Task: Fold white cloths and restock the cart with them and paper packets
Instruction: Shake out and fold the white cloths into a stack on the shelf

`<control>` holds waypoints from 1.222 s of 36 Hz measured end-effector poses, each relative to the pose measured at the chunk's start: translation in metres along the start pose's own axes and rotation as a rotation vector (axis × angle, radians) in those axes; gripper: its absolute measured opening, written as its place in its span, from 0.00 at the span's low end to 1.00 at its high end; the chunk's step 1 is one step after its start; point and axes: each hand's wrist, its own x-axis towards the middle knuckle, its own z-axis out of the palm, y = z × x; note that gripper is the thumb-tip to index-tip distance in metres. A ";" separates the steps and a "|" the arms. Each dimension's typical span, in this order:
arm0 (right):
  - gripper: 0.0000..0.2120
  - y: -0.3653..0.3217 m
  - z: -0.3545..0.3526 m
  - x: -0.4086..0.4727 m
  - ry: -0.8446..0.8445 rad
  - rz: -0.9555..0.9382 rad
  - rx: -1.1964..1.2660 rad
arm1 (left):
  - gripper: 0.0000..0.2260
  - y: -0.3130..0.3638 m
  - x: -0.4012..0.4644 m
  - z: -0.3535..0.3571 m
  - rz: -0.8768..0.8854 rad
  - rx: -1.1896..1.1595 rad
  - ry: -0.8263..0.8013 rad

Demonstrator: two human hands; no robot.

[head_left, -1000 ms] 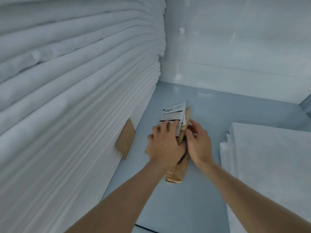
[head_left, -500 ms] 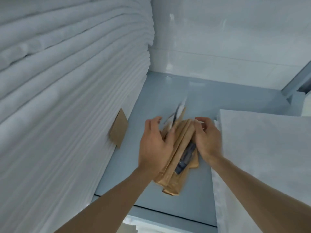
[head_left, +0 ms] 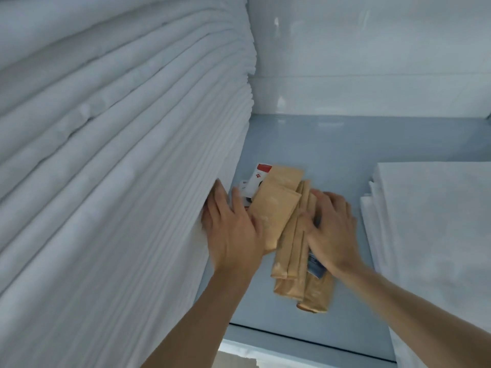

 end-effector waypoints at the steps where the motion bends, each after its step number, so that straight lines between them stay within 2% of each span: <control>1: 0.25 0.000 0.001 -0.001 -0.015 -0.012 -0.003 | 0.29 0.003 -0.001 0.001 -0.008 -0.012 -0.017; 5: 0.32 0.002 0.005 -0.006 -0.084 -0.121 0.014 | 0.29 0.016 -0.003 0.004 -0.092 -0.232 -0.084; 9: 0.33 0.005 0.009 0.001 -0.085 -0.161 0.061 | 0.27 0.017 -0.016 0.016 -0.144 -0.365 -0.171; 12: 0.32 0.004 0.011 0.011 -0.070 -0.176 0.107 | 0.35 0.017 -0.025 0.019 -0.112 -0.485 -0.189; 17: 0.30 0.006 0.010 0.038 -0.027 -0.002 0.202 | 0.37 0.023 -0.037 0.030 0.136 -0.447 -0.145; 21: 0.23 0.007 0.001 0.049 0.055 0.184 0.375 | 0.31 0.018 -0.034 0.038 0.149 -0.398 -0.142; 24: 0.20 0.016 -0.009 0.046 0.051 0.200 0.281 | 0.26 0.015 -0.029 0.042 0.167 -0.342 -0.112; 26: 0.19 0.024 -0.017 0.044 -0.019 0.205 0.158 | 0.25 0.016 -0.025 0.043 0.174 -0.294 -0.096; 29: 0.22 0.033 -0.028 0.039 -0.150 0.197 0.099 | 0.26 0.021 -0.022 0.043 0.162 -0.244 -0.107; 35: 0.29 0.032 -0.041 0.018 -0.404 -0.090 -0.168 | 0.27 0.024 -0.024 0.043 0.164 -0.192 -0.099; 39: 0.31 0.028 -0.042 0.009 -0.376 -0.085 -0.224 | 0.27 0.023 -0.025 0.041 0.173 -0.165 -0.117; 44: 0.29 0.028 -0.045 0.008 -0.324 0.006 -0.268 | 0.27 0.023 -0.026 0.040 0.178 -0.153 -0.125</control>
